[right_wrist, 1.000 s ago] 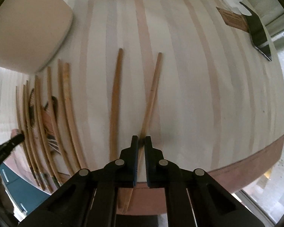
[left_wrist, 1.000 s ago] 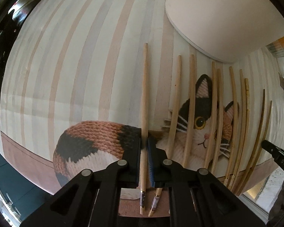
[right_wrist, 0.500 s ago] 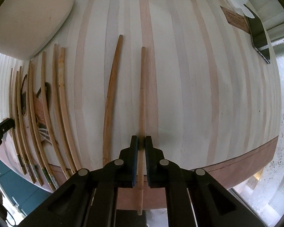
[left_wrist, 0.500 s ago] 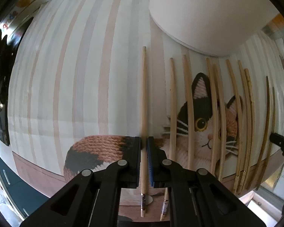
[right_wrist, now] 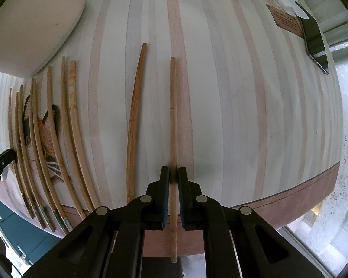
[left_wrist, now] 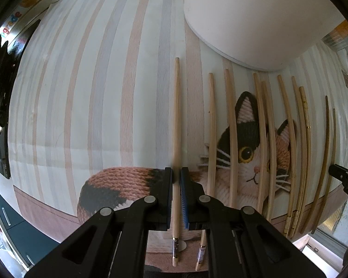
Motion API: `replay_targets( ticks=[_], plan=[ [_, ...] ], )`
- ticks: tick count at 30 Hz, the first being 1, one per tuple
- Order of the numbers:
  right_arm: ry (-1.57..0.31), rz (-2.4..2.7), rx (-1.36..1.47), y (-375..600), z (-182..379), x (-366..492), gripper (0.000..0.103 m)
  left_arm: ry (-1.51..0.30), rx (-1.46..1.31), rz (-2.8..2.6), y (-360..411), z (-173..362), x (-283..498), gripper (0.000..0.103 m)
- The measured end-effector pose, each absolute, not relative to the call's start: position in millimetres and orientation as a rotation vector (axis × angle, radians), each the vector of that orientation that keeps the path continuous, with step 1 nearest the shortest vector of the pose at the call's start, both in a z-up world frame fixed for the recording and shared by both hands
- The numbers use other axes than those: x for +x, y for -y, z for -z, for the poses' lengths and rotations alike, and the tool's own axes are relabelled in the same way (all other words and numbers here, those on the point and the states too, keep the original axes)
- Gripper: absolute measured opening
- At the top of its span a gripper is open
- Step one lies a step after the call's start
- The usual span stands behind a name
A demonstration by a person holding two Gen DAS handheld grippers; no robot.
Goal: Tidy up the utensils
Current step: 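Lift the left tool's chopstick over the cream holder while the right tool carries its own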
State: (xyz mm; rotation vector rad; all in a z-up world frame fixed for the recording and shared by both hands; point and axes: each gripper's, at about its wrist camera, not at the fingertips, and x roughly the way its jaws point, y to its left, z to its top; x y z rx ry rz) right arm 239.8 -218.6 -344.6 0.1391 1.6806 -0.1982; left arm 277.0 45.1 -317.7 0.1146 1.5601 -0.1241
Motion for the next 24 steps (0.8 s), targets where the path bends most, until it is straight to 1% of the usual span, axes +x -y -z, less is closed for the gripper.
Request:
replay_targets(
  ticks=[2,6,10,12,18,24],
  plan=[
    [-1.68,0.194,0.131,223,346,239,0.01,-1.557,0.108,0.121,-46,317,277,0.005],
    [-1.671,0.196,0.132,222,345,237,0.009,-1.52,0.124,0.07,-45,313,270,0.004],
    [-1.637,0.215,0.174,228,341,226,0.008,-1.435,0.121,0.019,-57,285,266,0.004],
    [-1.596,0.223,0.208,232,329,223,0.007,-1.395,0.107,-0.003,-63,268,266,0.004],
    [-1.435,0.245,0.214,234,275,224,0.007,-1.224,0.06,-0.054,-77,199,275,0.004],
    [-1.24,0.215,0.254,231,203,234,0.007,-1.026,-0.055,-0.066,-85,106,295,0.004]
  ],
)
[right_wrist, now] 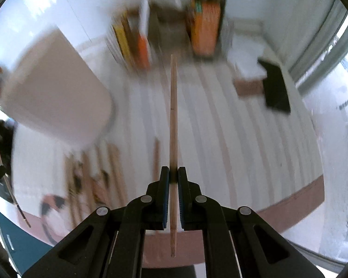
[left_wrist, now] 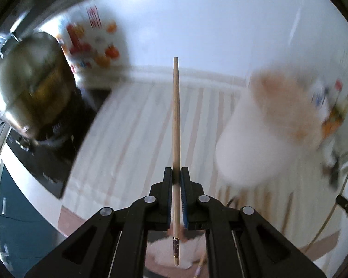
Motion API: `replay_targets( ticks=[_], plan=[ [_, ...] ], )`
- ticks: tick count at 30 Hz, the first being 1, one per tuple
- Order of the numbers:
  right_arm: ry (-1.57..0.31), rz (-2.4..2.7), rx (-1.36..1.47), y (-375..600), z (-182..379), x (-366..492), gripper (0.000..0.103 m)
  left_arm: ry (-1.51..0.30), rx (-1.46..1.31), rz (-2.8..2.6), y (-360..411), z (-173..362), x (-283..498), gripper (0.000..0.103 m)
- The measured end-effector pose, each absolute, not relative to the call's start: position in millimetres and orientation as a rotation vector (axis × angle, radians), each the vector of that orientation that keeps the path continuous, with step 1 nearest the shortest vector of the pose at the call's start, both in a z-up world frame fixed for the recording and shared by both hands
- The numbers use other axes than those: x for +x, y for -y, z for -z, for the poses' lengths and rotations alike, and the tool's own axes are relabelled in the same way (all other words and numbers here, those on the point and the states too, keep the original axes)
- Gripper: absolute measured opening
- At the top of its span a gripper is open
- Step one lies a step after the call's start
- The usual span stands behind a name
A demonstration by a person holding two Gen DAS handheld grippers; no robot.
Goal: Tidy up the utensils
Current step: 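Lift the left tool's chopstick over the cream holder while the right tool carries its own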
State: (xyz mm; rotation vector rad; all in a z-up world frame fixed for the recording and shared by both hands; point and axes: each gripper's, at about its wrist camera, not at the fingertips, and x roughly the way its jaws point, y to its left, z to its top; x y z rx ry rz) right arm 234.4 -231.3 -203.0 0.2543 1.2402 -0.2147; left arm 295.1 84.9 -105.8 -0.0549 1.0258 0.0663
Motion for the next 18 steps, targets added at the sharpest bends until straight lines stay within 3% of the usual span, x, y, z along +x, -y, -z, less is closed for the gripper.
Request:
replay_targets(
  ticks=[7,10,18],
  plan=[
    [-0.969,0.097,0.324,226,94,279,0.007,-0.805,-0.179,0.005,-85,-9,319,0.004],
    [-0.873,0.045,0.336,218,57,311,0.007,-0.763,-0.214,0.037,-77,-33,342,0.004],
    [-0.726,-0.015,0.344,186,20,404,0.007,-0.735,-0.31,0.058,-49,-22,413,0.004]
  ],
)
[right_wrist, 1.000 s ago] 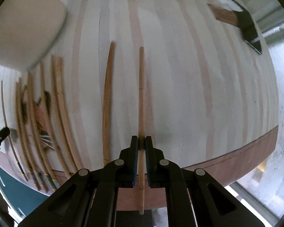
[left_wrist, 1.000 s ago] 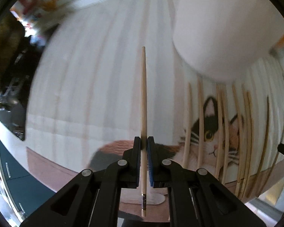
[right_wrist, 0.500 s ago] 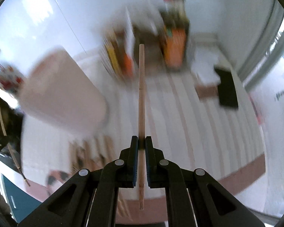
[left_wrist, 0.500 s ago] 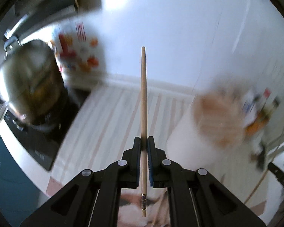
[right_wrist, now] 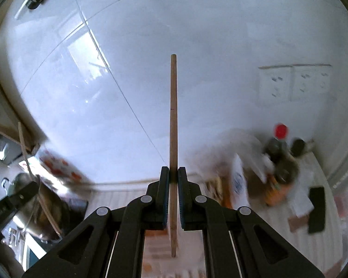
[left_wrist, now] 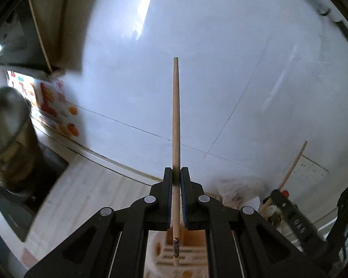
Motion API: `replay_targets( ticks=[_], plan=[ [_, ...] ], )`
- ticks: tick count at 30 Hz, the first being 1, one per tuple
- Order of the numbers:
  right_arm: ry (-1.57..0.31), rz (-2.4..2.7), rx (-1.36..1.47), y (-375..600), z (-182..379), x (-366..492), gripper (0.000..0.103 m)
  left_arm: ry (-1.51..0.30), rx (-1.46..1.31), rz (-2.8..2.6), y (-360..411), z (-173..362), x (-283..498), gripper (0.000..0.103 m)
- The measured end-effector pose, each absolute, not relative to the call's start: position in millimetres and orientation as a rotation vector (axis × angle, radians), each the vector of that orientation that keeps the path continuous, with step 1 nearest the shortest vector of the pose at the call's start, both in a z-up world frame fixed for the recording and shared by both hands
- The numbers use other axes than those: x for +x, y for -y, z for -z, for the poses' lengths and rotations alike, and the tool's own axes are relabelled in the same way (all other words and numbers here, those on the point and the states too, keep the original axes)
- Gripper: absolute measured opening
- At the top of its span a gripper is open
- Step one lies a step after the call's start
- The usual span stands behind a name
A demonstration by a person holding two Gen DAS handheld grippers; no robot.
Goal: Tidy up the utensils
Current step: 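Lift the left tool's chopstick over the cream holder while the right tool carries its own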
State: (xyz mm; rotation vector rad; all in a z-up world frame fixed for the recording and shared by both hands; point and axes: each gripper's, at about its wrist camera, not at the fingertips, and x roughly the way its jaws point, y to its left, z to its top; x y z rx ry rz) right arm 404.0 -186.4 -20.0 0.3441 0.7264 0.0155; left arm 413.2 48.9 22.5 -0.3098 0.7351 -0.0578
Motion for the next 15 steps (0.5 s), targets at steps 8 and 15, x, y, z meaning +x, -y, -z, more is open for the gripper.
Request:
replay_targets(
  ticks=[8,15],
  plan=[
    [-0.747,-0.047,0.378,171,65,453,0.007,-0.793,-0.309,0.051,-29,37,455,0.004],
    [-0.761,-0.076,0.364,163,89,451,0.007,-0.793,-0.248,0.061,-13,52,456,0.004]
  ],
)
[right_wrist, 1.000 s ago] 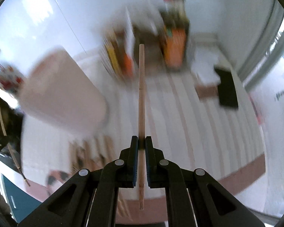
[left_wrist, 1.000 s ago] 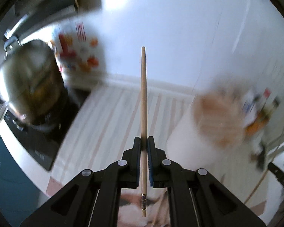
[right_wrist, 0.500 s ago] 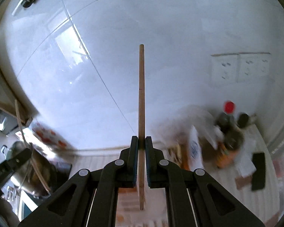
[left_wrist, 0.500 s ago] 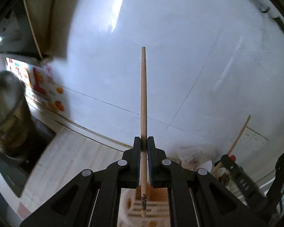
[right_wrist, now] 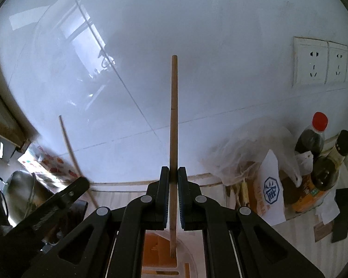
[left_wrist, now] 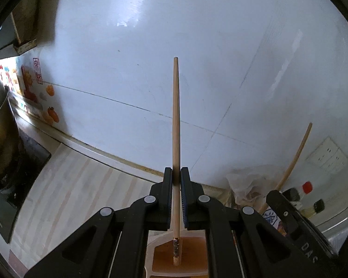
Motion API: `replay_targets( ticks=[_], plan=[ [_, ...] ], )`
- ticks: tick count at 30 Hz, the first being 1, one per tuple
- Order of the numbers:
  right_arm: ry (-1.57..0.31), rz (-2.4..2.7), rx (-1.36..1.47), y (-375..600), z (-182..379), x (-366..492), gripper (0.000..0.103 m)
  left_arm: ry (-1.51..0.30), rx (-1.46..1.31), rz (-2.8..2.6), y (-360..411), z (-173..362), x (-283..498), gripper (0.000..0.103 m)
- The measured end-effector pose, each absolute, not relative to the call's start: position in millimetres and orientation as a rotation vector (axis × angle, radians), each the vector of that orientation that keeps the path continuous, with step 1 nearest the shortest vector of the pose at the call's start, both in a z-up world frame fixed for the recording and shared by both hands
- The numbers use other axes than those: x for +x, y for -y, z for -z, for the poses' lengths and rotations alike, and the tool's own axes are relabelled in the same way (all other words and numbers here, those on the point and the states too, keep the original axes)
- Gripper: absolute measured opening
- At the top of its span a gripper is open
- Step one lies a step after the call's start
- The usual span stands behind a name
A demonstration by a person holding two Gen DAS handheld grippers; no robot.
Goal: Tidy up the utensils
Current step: 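Lift the left tool's chopstick over the cream holder while the right tool carries its own, then open the left tool over the holder while the right tool releases its chopstick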
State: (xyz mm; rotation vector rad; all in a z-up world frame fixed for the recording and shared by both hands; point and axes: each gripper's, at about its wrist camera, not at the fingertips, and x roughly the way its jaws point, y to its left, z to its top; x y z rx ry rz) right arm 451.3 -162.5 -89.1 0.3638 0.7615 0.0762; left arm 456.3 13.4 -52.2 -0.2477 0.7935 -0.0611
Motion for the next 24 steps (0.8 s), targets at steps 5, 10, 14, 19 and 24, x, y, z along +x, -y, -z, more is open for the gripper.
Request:
replay_targets(
  ticks=[5,10,14,19,24],
  plan=[
    [-0.76,-0.096,0.327,158,90,440,0.008,-0.812,-0.197,0.077,-11,58,450,0.004],
    [-0.776,-0.11,0.315,156,99,428,0.008,-0.836,-0.149,0.118,-12,57,435,0.006],
    [-0.826,-0.154,0.318,160,102,424,0.01,-0.832,-0.09,0.132,-15,44,414,0.011],
    [-0.809,-0.153,0.346,170,90,409,0.048,-0.815,-0.081,0.047,-36,20,389,0.081],
    [-0.773,-0.108,0.368,183,70,386,0.066,-0.817,-0.083,0.002,-61,8,372,0.103]
  ],
)
